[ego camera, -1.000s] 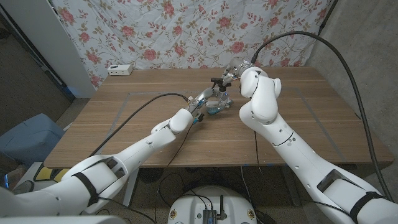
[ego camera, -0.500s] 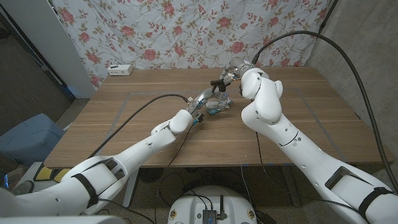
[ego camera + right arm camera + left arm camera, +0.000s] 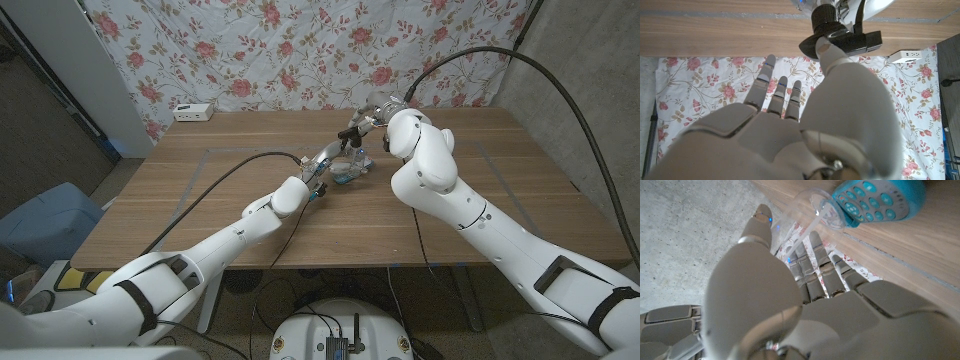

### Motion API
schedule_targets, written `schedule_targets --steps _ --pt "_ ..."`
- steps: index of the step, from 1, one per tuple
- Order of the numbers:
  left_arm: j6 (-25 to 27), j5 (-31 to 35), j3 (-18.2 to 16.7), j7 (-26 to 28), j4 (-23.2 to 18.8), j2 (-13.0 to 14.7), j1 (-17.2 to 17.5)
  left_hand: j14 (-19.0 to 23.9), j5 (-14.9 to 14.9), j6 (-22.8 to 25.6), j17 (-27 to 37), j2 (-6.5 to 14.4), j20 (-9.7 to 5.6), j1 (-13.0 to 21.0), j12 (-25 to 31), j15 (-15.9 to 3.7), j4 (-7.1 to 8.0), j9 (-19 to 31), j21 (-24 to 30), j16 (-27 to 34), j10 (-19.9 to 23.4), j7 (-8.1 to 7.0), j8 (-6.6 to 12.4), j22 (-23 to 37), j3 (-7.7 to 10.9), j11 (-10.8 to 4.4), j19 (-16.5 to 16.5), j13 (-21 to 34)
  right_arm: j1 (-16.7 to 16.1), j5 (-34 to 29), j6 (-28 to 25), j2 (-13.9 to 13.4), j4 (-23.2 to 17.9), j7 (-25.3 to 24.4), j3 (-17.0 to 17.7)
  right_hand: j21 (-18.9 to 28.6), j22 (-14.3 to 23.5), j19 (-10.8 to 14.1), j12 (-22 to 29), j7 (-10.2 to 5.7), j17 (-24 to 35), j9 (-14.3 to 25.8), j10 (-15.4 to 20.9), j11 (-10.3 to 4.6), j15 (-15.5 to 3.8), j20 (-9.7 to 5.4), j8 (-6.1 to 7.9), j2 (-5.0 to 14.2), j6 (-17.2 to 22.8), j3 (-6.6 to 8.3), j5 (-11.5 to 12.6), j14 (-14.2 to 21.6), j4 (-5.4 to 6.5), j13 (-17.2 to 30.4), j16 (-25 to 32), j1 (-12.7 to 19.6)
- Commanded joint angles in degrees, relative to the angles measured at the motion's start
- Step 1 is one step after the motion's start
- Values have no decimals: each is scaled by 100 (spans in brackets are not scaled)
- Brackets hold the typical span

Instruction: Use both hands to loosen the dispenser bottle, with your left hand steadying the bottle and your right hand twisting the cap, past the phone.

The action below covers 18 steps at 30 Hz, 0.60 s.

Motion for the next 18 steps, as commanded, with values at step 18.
schedule_targets --steps 18 --pt "36 21 -15 49 -20 3 8 313 11 264 23 837 -286 -5 25 -667 327 4 -8 37 227 -46 58 8 397 -166 16 10 864 2159 -586 -893 -323 -1574 -764 -4 24 -118 41 -91 31 -105 133 -154 -80 -57 25 71 274 37 19 4 21 1 71 147"
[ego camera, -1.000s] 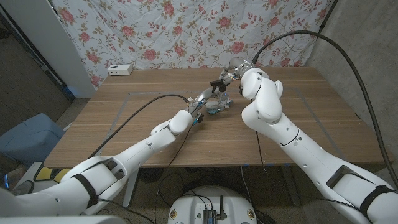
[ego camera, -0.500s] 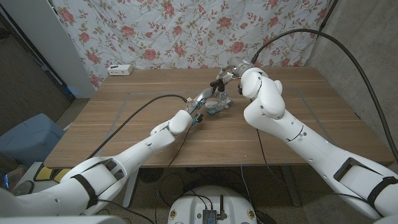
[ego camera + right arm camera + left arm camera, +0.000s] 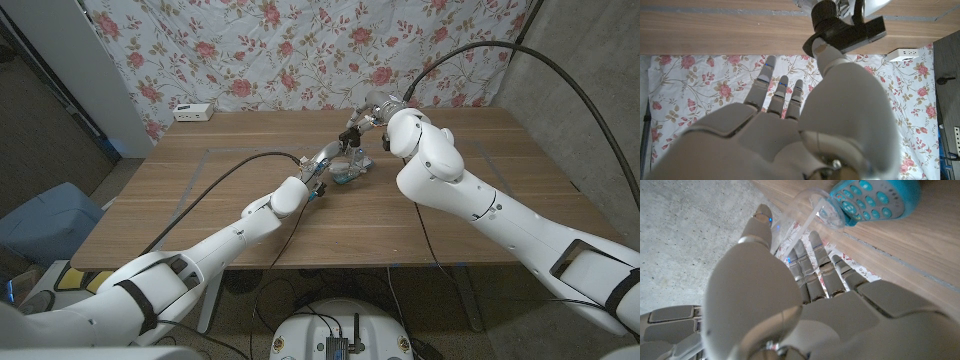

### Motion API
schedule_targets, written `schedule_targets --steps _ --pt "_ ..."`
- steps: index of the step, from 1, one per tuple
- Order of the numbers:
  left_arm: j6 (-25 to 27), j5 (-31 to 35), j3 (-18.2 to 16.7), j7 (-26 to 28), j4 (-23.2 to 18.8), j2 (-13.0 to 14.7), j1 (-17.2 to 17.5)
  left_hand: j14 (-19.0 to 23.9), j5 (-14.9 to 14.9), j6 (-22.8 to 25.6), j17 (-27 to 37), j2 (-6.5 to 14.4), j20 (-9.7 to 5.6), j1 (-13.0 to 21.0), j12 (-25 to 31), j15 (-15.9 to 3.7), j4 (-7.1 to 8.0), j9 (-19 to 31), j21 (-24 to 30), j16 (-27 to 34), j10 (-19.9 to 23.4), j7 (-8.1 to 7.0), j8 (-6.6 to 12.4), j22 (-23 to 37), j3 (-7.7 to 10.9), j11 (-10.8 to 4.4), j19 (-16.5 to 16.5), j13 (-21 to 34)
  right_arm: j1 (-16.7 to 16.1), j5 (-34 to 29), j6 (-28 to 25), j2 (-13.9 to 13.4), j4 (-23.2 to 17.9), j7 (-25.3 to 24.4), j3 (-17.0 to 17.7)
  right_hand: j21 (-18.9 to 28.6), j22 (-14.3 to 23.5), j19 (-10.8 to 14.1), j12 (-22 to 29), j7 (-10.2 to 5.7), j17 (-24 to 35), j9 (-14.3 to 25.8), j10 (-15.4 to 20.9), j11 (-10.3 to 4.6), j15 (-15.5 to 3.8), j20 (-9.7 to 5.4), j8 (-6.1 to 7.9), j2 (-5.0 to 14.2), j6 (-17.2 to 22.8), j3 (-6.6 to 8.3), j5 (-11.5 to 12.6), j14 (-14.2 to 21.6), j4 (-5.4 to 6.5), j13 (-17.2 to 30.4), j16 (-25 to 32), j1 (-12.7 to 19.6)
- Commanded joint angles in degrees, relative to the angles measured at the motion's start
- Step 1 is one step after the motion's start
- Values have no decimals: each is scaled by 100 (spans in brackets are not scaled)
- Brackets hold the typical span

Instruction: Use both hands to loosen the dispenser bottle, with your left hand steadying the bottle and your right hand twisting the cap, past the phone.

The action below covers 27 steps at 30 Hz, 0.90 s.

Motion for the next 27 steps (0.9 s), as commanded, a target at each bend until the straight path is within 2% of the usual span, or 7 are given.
schedule_targets --steps 1,11,21,24,27 --pt "59 9 -8 36 -59 8 21 317 11 269 18 834 -285 -5 24 -666 350 4 -7 42 221 -42 61 8 374 -165 16 14 374 892 -249 -398 -184 -648 -337 -8 24 -53 -8 -52 29 -14 5 -44 -41 -16 -29 1 -2 40 16 -5 21 16 25 84" --pt "50 24 -6 62 -72 9 34 335 2 285 4 827 -288 -9 28 -673 353 3 -9 33 245 -51 69 8 377 -166 16 11 666 1423 -476 -654 -355 -1021 -595 -16 24 -147 -40 -62 34 -67 -44 -64 -31 -11 -208 16 -284 14 22 -46 51 16 26 96" --pt "94 51 -27 123 -196 49 100 350 -16 325 10 806 -303 4 38 -687 343 3 -7 40 281 -69 87 9 368 -182 24 13 890 1846 -722 -846 -538 -1456 -788 5 25 -175 -61 -72 45 -108 -87 -64 2 6 -431 -3 -660 -94 3 -59 131 21 44 -50" --pt "117 65 -37 145 -254 71 129 362 -20 348 4 799 -311 9 40 -694 337 2 -6 39 283 -74 97 9 370 -180 25 16 983 1966 -825 -908 -619 -1547 -857 7 25 -180 -62 -73 47 -111 -89 -57 9 7 -460 -5 -705 -115 -2 -58 149 22 47 -90" --pt "140 67 -46 150 -308 92 159 366 -26 349 2 797 -306 9 38 -698 340 2 -7 38 294 -71 98 9 370 -180 25 8 1071 2116 -935 -966 -705 -1621 -903 18 26 -174 -68 -73 49 -119 -107 -8 21 19 -549 -18 -850 -179 -12 -59 192 25 52 -204"
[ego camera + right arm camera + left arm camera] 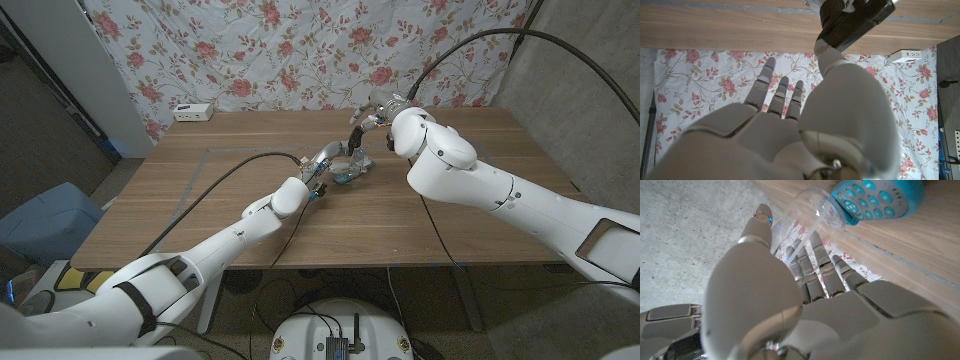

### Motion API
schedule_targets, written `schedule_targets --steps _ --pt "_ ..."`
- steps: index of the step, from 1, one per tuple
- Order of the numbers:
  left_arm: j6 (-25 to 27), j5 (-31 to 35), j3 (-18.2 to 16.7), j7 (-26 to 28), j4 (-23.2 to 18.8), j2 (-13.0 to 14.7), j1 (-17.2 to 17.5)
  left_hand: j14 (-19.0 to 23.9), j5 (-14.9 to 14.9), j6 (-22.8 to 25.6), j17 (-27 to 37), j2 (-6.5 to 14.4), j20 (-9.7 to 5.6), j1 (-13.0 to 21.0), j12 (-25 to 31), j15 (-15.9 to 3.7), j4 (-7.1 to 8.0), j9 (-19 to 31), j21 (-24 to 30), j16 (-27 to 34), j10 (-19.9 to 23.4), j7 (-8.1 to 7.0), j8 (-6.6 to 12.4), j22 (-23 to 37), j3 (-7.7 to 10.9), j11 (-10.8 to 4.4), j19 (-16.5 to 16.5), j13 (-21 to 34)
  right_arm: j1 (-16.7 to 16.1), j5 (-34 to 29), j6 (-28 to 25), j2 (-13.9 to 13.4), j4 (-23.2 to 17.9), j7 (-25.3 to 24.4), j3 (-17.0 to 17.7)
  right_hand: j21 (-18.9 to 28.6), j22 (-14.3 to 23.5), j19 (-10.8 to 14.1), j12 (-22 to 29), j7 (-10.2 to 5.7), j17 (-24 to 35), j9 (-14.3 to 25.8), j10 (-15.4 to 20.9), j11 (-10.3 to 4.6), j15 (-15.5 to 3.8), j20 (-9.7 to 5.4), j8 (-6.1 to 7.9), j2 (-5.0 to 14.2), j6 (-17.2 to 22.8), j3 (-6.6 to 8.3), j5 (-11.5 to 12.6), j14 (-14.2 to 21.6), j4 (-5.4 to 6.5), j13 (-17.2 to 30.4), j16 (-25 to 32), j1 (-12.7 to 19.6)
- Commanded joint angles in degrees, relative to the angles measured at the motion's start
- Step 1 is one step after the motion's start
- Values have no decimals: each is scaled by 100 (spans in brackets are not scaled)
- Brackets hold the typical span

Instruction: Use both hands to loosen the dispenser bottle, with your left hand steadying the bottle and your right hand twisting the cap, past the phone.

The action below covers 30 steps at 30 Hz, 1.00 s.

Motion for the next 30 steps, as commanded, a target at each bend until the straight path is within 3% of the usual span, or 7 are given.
schedule_targets --steps 1,9,15,21,27,30 --pt "68 32 -32 56 -174 68 95 338 -31 352 19 800 -309 11 36 -724 340 1 -7 36 281 -77 40 9 367 -204 25 15 329 568 -361 -264 -289 -428 -240 19 25 -1 -29 1 22 4 -41 61 38 7 -86 -12 -145 -56 -15 -4 63 9 51 -126" --pt "96 50 -54 77 -280 112 153 335 -47 358 15 800 -313 18 32 -723 342 0 -8 28 280 -71 45 9 371 -211 27 16 526 1049 -638 -441 -536 -632 -279 42 26 49 -47 46 9 19 -121 249 118 47 -309 -121 -530 -297 -50 -3 215 13 39 -650" --pt "113 60 -71 79 -350 147 184 340 -59 359 8 793 -315 19 31 -720 342 -1 -8 22 287 -73 46 9 372 -196 28 14 564 1360 -660 -601 -692 -880 -261 56 28 114 -50 389 4 54 -174 397 159 23 -433 -179 -828 -487 -71 -2 389 14 19 -1203" --pt "139 86 -95 107 -433 184 220 349 -73 364 3 789 -320 19 25 -723 344 -2 -8 19 291 -80 50 9 373 -216 29 7 535 1584 -648 -716 -821 -1142 -237 63 30 193 -9 586 -4 88 -87 525 180 1 -499 -282 -1060 -724 -93 38 577 18 20 -1777" --pt "176 110 -111 126 -502 211 247 359 -85 379 4 783 -320 32 24 -729 337 -3 -8 22 304 -81 58 9 374 -227 30 1 601 1732 -748 -784 -914 -1342 -329 68 31 257 -7 681 -6 108 -76 610 215 5 -503 -337 -1146 -884 -85 62 717 22 19 -2187" --pt "193 118 -116 130 -528 218 257 368 -91 391 -2 774 -327 35 21 -735 334 -3 -7 20 316 -84 63 9 375 -240 35 -10 738 1793 -805 -839 -952 -1375 -484 61 31 270 -21 859 -9 118 -109 662 270 4 -527 -364 -1257 -968 -69 54 791 24 8 -2420"
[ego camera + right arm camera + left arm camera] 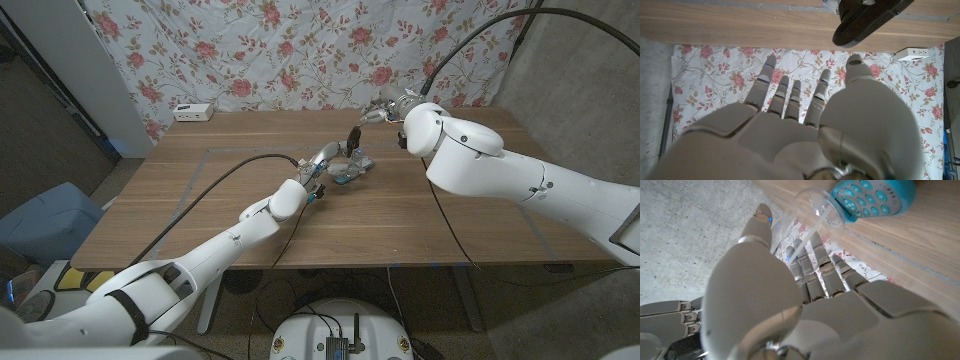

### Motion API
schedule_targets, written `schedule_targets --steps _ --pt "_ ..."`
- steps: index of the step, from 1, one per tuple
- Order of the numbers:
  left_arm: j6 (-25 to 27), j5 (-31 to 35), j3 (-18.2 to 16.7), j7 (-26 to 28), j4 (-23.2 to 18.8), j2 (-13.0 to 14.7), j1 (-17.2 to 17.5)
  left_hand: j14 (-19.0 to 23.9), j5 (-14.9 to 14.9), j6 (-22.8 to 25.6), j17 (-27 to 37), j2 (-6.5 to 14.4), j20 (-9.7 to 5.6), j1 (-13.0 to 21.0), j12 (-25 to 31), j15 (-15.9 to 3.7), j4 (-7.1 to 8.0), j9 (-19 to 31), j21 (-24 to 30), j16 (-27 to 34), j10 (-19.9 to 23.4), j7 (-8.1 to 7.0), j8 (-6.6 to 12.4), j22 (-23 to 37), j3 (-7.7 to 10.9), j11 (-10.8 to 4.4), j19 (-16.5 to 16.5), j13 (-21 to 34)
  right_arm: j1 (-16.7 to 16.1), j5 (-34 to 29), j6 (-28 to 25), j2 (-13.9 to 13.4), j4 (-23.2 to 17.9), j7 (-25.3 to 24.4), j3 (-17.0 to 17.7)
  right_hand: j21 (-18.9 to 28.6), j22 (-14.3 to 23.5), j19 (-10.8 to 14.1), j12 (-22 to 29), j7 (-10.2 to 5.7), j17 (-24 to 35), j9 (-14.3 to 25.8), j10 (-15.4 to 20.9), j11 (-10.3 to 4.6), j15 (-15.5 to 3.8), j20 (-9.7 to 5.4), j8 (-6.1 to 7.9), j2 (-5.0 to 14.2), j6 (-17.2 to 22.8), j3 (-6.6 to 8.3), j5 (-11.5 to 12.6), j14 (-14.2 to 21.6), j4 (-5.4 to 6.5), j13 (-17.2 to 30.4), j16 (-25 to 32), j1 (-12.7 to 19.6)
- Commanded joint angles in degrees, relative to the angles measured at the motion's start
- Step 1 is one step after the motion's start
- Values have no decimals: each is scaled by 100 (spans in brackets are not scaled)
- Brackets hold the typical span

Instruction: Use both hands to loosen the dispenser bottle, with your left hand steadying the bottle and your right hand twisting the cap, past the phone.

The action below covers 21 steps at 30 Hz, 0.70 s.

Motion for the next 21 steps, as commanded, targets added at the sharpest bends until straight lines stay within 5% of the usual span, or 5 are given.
schedule_targets --steps 1,13,21 --pt "65 40 -31 37 -132 48 56 355 -14 390 -6 775 -328 36 26 -750 333 -3 -7 34 291 -83 40 8 379 -254 36 18 228 390 -192 -187 -208 -372 -252 32 31 62 10 161 8 22 -1 119 91 0 -36 -32 -92 -111 1 5 65 25 5 -257" --pt "154 88 -59 126 -225 72 108 366 -45 387 -19 768 -320 38 33 -754 338 -6 -6 23 317 -93 42 8 384 -250 45 19 375 784 -231 -205 -238 -495 -349 16 28 87 -7 542 1 45 -91 336 310 -8 -23 -115 -181 -337 97 -17 281 29 -24 -922" --pt "159 98 -54 144 -181 55 83 370 -61 393 -19 766 -323 48 30 -752 335 -7 -5 23 324 -91 46 8 386 -258 50 12 764 1210 -231 -226 -202 -662 -673 2 27 75 -29 792 -13 68 -194 523 574 102 -27 -192 -278 -444 142 -24 351 30 -44 -1214"
